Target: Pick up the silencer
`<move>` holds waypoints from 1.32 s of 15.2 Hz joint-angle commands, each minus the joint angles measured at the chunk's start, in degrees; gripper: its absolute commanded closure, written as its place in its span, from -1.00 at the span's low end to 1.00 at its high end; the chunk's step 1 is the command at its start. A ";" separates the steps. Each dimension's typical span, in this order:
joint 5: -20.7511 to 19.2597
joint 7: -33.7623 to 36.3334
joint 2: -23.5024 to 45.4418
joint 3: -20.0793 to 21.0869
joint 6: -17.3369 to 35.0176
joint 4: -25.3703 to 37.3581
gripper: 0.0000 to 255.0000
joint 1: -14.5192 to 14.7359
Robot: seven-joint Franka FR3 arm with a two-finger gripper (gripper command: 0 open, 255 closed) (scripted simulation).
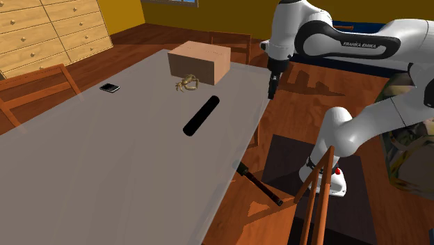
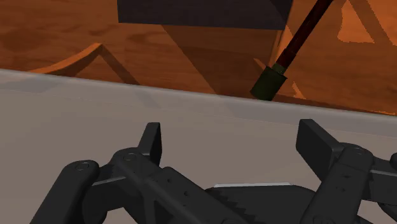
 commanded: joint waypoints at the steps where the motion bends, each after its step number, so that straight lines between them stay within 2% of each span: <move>1: 0.00 0.00 0.00 0.00 0.00 0.00 -1.00 0.00; 10: -1.44 -23.67 18.69 -7.27 11.04 8.23 -1.00 6.61; 20: 2.90 -49.14 39.54 -9.84 16.43 23.03 -1.00 12.68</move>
